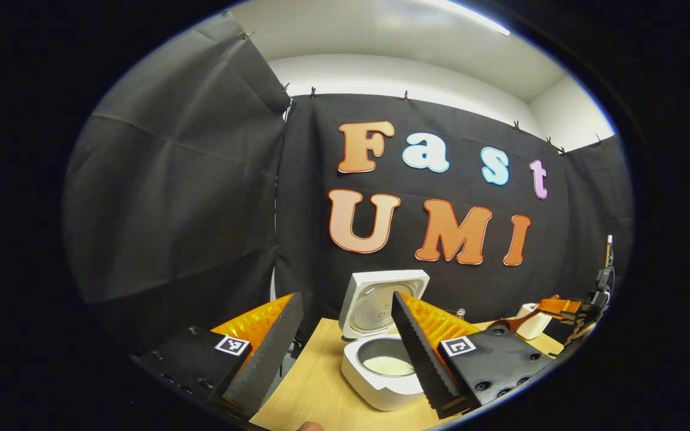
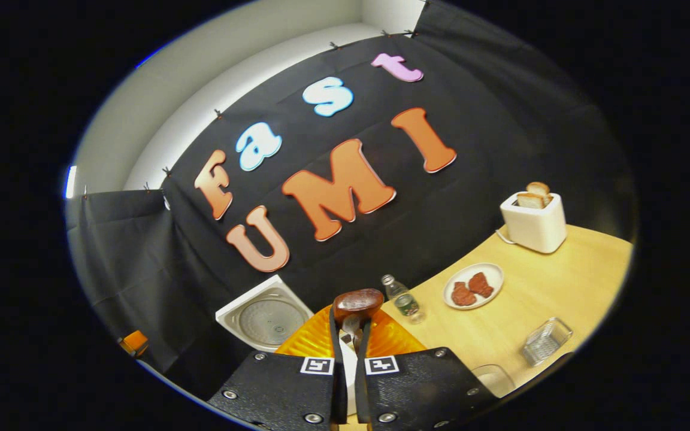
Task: Close the left gripper, press the button to open the rice cooker; take a wooden spoon from the chopstick holder with the right hand, scoop a spoonful of rice and pour it into the rice cooker, then put the wooden spoon back into the chopstick holder.
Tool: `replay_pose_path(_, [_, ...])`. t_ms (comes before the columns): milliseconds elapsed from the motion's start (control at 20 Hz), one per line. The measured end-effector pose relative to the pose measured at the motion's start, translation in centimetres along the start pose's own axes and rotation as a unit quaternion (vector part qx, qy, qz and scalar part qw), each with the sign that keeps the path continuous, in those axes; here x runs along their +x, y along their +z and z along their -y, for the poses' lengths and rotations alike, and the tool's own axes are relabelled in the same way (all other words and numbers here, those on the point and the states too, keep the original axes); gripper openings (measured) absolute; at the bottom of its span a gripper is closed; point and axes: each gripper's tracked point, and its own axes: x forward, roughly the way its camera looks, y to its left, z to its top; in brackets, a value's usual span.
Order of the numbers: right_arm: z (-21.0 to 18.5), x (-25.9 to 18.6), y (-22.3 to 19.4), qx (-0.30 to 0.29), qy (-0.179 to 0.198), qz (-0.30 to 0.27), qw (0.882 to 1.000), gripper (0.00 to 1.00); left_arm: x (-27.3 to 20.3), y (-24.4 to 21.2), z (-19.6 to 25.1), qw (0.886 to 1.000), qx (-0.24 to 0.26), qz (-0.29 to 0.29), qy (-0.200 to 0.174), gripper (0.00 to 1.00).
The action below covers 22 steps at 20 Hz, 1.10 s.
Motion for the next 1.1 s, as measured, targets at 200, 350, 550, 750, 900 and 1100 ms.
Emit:
replay_pose_path(200, [7.9, -3.6, 2.1, 0.009, -0.061, 0.013, 0.998, 0.05, 1.2, 0.1, 2.3, 1.000, -0.003, 0.001, -0.010, 1.00])
replay_pose_path(350, [13.0, -6.3, 3.0, 0.003, -0.099, 0.016, 0.995, 0.05, 1.6, 0.0, 3.1, 1.000, 0.018, 0.001, -0.004, 1.00])
replay_pose_path(550, [18.0, -8.2, 2.4, 0.008, -0.127, -0.003, 0.992, 0.05, 2.3, -0.6, 4.7, 1.000, 0.028, -0.010, 0.001, 1.00])
replay_pose_path(750, [21.5, -7.7, -0.3, -0.009, -0.138, -0.053, 0.989, 0.05, 2.4, -1.0, 5.5, 0.999, 0.032, -0.015, 0.012, 1.00])
replay_pose_path(900, [22.6, -5.8, -2.4, -0.008, -0.116, -0.090, 0.989, 0.05, 2.3, -1.2, 6.3, 0.999, 0.040, -0.017, 0.022, 1.00])
replay_pose_path(1100, [24.7, -4.3, -5.0, -0.028, -0.106, -0.143, 0.984, 0.05, 1.7, -1.1, 7.5, 0.998, 0.046, -0.014, 0.035, 1.00])
